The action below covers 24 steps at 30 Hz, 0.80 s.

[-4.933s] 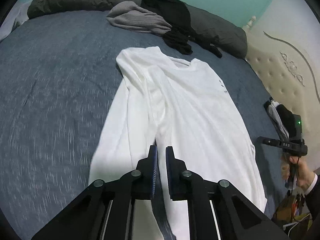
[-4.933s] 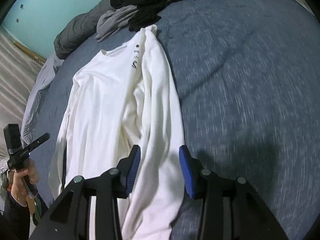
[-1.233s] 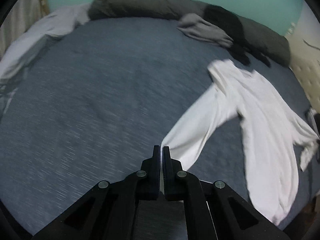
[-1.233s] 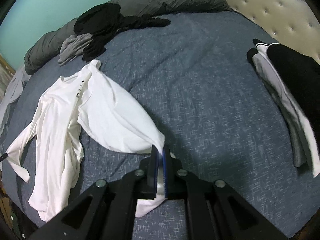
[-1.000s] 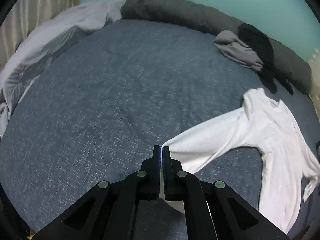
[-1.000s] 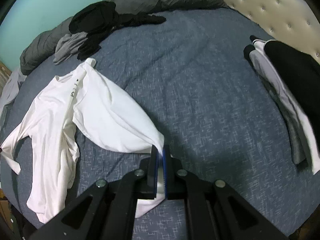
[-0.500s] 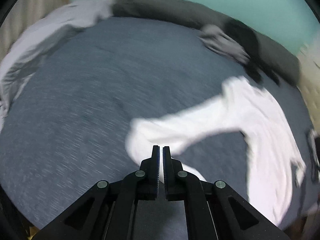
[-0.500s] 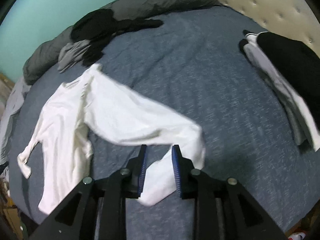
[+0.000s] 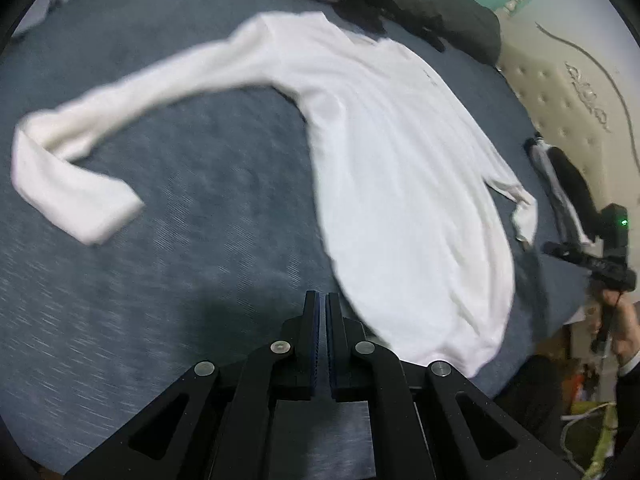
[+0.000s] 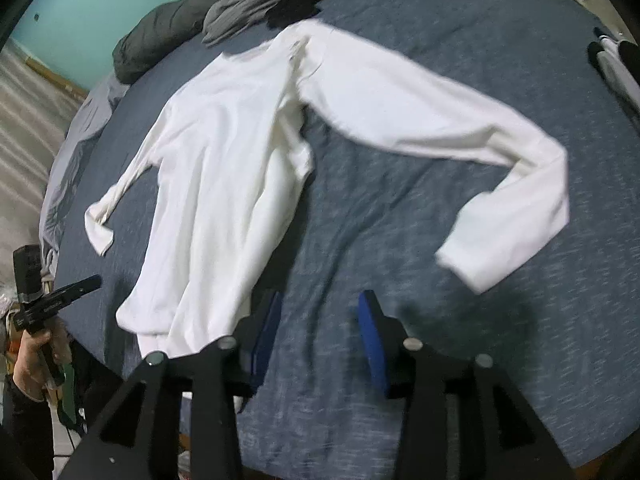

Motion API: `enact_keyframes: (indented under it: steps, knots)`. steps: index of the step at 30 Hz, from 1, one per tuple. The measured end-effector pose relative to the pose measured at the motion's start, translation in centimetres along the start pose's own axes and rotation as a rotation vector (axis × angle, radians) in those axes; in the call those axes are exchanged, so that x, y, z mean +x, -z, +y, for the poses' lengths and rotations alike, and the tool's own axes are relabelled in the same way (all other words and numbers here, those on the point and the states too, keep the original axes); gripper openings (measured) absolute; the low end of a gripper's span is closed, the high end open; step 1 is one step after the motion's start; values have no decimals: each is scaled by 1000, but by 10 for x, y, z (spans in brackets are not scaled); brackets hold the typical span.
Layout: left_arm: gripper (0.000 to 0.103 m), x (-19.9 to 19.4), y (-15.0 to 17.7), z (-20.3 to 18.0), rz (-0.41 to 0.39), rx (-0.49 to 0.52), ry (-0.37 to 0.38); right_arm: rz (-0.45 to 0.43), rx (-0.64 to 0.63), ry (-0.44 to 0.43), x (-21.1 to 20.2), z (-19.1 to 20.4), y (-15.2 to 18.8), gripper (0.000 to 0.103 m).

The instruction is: Fold clothes

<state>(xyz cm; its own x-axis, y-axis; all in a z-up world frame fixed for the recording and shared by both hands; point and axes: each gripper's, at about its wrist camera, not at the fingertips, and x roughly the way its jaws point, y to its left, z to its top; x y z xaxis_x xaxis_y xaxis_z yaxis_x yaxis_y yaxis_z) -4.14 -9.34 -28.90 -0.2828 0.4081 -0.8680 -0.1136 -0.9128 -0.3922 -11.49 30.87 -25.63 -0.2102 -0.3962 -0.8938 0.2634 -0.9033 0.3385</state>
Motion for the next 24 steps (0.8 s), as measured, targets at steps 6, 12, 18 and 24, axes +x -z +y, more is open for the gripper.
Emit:
enact_keyframes:
  steps: [6,12,18,24]
  knots:
    - [4,20,13,-16,53,9,48,57,-22,-14,20,14,12,41]
    - [7,36,20,-25,95,39,69,78,-37,-22,29,23,17,41]
    - [7,26,18,-28,63,34,116,68,-38,-27,24,24,16,41]
    - [7,31,19,-37,79,55,112,69,-20,-23,26,21,18,41]
